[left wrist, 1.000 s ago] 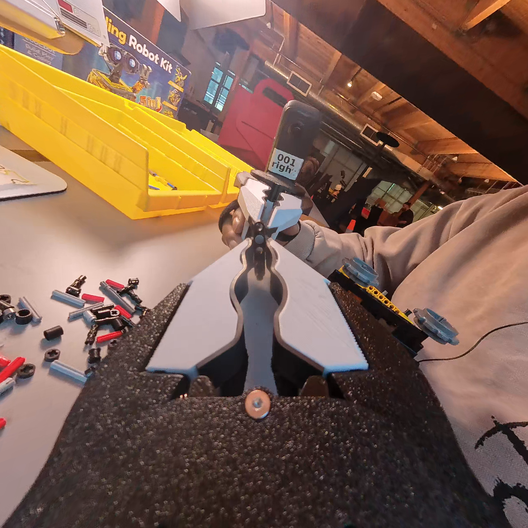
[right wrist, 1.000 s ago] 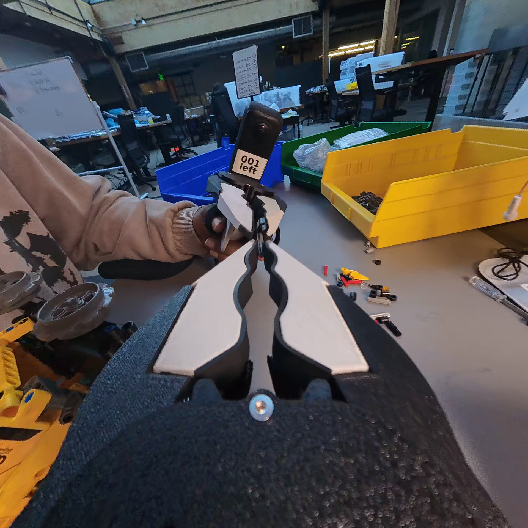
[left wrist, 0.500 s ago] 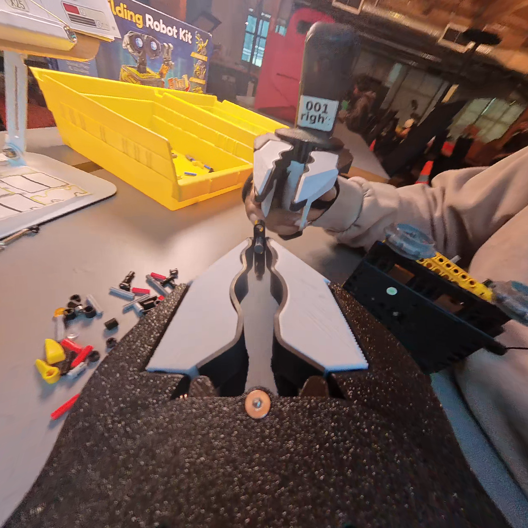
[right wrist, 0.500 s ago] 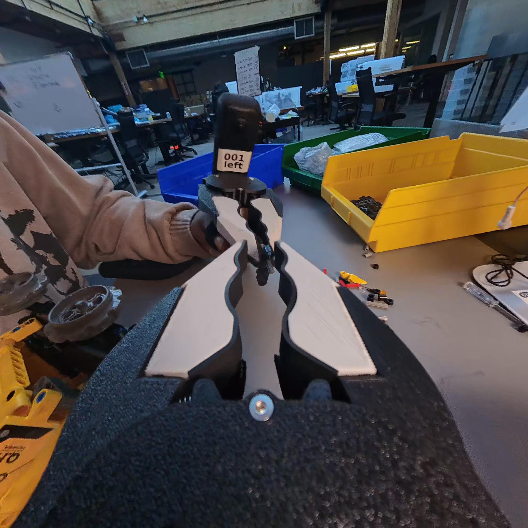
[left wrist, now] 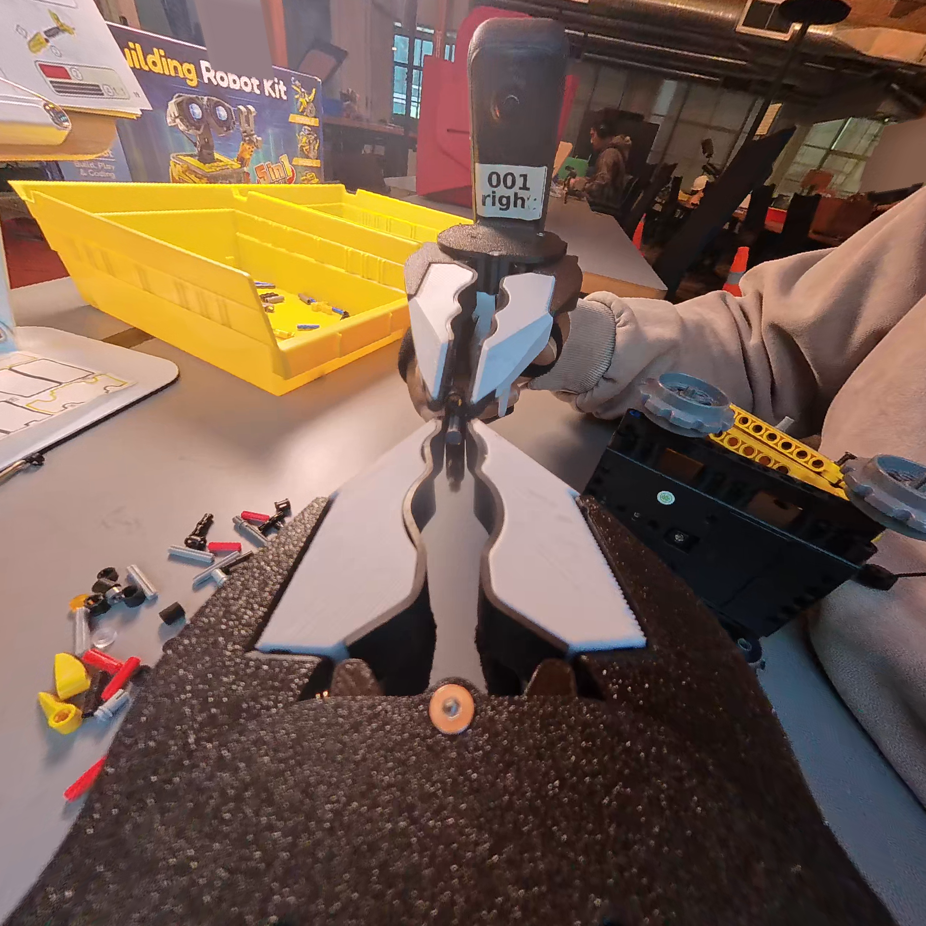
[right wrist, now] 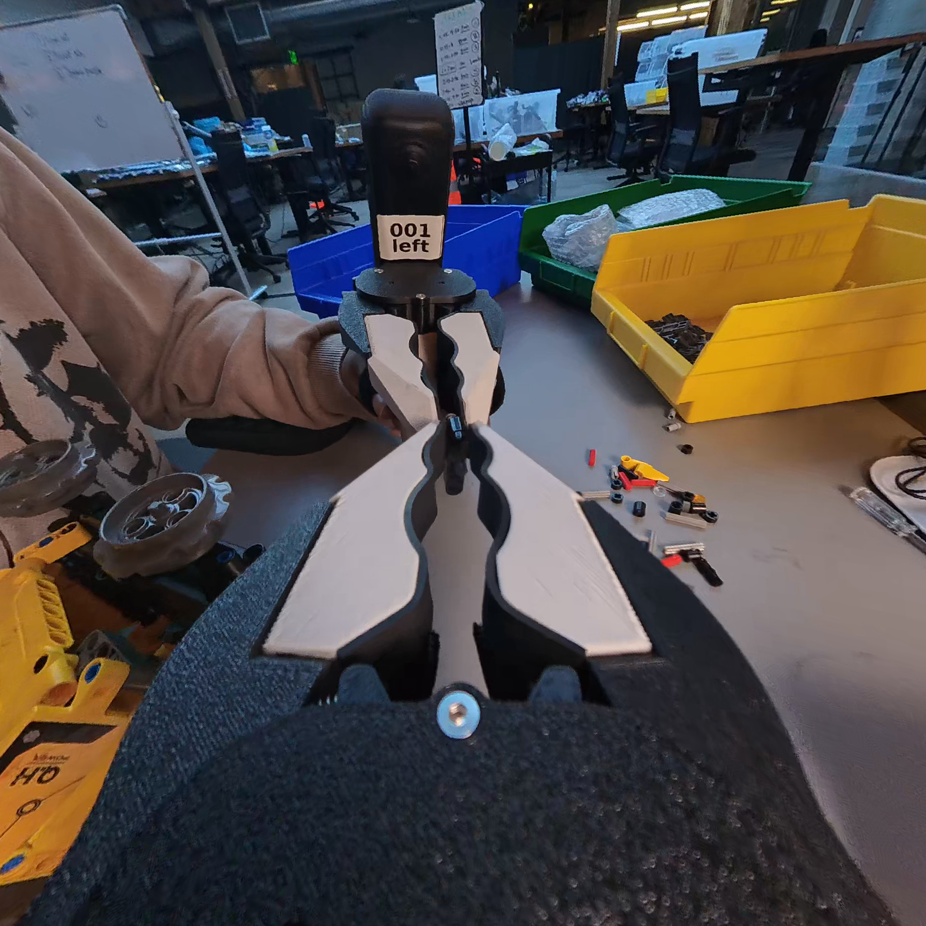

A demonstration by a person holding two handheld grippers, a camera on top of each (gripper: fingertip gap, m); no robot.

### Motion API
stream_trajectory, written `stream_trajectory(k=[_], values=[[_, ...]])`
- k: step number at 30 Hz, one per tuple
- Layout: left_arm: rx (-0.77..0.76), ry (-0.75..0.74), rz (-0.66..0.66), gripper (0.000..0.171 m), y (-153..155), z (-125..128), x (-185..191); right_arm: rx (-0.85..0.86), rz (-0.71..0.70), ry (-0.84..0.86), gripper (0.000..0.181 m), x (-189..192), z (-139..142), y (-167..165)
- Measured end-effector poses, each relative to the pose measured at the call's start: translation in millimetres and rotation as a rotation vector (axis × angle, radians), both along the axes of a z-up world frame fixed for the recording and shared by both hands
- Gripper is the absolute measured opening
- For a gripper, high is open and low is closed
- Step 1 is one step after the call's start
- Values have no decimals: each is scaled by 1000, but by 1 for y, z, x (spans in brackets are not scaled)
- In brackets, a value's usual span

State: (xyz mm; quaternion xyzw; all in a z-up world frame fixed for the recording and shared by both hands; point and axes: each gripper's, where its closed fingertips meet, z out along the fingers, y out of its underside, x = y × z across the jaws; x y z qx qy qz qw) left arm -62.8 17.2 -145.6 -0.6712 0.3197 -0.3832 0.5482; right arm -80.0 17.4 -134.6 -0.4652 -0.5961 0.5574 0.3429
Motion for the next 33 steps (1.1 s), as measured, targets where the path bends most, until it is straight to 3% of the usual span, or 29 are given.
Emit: stream_trajectory(k=[10,17,24,27,29,32,33], values=[[-15,-6,-47,13,-6,0,1,0,40,-32,6,6,-2,-3],[-40,-30,-49,0,-5,0,-3,18,49,-62,6,12,-7,1],[-36,-22,-27,1,-2,0,-8,7,45,-67,5,15,-8,5],[-70,-8,-58,28,-4,-7,-1,13,50,-76,5,15,-11,3],[-96,24,-70,32,-5,-17,4,13,47,-78,5,14,-11,3],[-116,50,-79,29,-5,-26,11,-5,57,-48,6,13,-4,-1],[-113,45,-72,18,-4,-24,11,-7,60,-38,5,13,-3,-2]])
